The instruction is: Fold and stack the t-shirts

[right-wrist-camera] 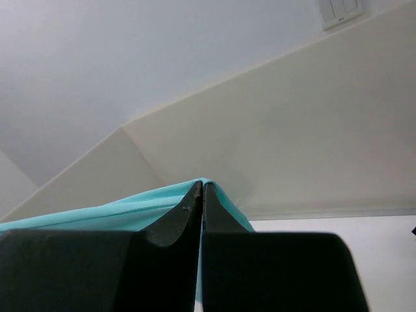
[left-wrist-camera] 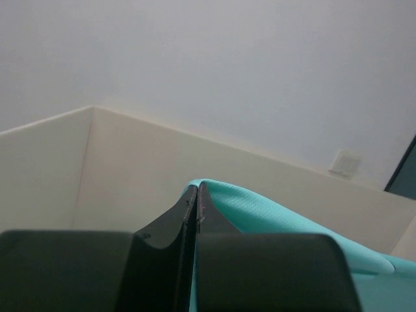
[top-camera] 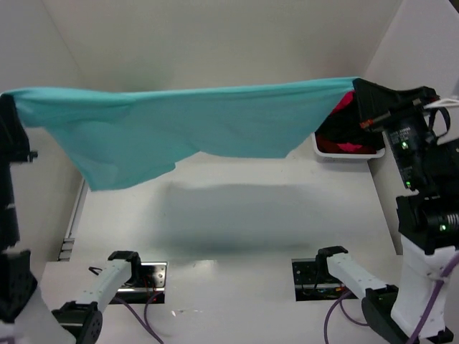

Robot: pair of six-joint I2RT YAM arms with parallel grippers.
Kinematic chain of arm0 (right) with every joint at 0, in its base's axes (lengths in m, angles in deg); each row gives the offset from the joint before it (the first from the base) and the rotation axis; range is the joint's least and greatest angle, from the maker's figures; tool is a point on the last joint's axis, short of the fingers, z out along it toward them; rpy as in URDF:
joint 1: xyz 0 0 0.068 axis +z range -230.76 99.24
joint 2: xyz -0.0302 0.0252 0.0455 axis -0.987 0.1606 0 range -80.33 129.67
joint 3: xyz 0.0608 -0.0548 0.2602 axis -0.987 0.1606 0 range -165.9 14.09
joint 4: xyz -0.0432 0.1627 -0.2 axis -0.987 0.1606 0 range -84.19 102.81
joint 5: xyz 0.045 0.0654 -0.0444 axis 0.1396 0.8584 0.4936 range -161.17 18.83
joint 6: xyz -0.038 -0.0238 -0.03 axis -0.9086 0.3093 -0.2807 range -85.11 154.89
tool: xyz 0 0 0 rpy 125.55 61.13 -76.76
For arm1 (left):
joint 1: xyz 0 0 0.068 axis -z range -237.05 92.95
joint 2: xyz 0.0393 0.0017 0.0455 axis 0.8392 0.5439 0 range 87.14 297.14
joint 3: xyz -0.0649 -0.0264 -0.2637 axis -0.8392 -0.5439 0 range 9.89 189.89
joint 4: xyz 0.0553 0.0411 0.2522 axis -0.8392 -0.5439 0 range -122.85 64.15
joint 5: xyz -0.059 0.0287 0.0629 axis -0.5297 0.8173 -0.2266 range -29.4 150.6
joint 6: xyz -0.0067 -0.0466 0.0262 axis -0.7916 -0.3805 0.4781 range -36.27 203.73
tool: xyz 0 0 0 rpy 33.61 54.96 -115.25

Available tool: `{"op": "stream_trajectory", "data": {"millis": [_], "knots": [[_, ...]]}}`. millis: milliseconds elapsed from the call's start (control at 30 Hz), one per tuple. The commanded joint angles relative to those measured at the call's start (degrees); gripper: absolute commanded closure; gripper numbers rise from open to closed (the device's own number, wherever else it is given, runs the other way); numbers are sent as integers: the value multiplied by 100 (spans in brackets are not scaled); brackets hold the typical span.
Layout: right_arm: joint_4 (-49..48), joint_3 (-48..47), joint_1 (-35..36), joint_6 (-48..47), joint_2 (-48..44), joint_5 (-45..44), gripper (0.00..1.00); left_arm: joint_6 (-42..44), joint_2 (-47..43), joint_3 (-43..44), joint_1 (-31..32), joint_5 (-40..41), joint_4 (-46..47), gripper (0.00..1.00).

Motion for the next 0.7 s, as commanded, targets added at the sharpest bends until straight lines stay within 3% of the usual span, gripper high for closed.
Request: {"op": "stream_trajectory", "data": {"millis": [0,100,200,300,500,667], "knots": [[420,16,-37,-114,-415,-165,100,129,-850,-460,-9,267,105,100],[656,-141,-37,-196,-614,-430,100,-16,-1187,-710,-9,556,81,100],[937,-354,-37,-237,-326,-551,100,-17,-698,-711,44,807,-241,100],[830,230,-37,-202,62,-551,100,-96,-258,-889,246,824,-220,100],[-131,2239,-37,114,370,-506,100,-412,246,-2470,246,319,546,100],[-678,3971,-37,509,318,-717,100,-832,-157,-4699,246,-28,1412,100]]}}
